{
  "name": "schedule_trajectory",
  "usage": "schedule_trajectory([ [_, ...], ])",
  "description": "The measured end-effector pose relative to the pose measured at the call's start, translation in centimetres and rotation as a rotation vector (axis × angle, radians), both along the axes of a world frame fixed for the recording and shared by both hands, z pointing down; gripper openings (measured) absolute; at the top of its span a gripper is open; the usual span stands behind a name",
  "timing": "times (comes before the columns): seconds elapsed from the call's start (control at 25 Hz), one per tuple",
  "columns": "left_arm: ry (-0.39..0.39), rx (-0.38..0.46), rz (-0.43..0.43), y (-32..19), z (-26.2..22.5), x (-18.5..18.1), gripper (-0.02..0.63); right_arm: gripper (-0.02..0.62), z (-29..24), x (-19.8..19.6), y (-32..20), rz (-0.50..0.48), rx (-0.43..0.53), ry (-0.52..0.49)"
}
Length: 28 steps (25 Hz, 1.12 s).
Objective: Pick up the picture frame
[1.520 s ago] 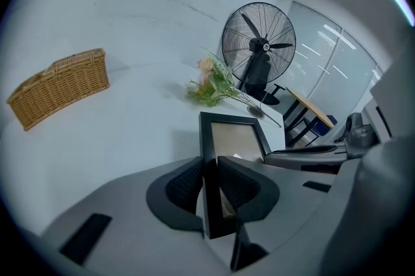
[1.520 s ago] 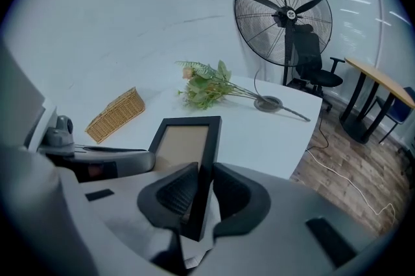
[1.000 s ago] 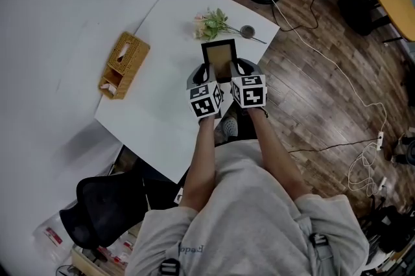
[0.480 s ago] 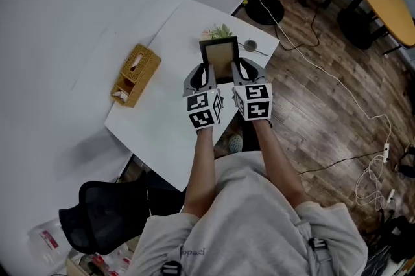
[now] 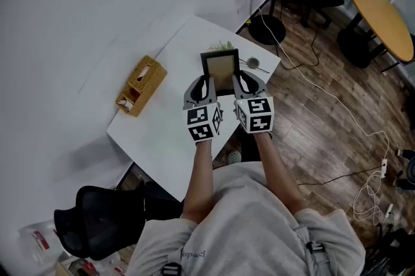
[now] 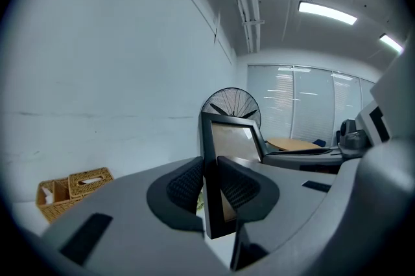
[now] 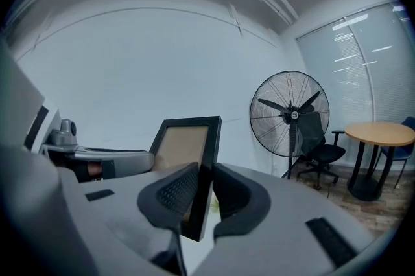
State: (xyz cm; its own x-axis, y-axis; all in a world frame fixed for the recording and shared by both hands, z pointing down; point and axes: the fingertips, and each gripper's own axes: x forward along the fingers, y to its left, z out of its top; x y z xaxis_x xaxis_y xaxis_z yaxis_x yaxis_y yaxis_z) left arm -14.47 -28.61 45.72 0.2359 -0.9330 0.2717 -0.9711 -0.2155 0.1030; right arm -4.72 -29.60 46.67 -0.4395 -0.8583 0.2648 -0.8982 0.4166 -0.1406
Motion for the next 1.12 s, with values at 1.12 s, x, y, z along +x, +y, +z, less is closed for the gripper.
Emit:
schedule_trajectory([
  [1.12,0.031,-0.045,0.025,0.8,2.1,-0.9,0.087,0.077,1.9,-0.9,1.1,0.002,-0.041,0.008],
])
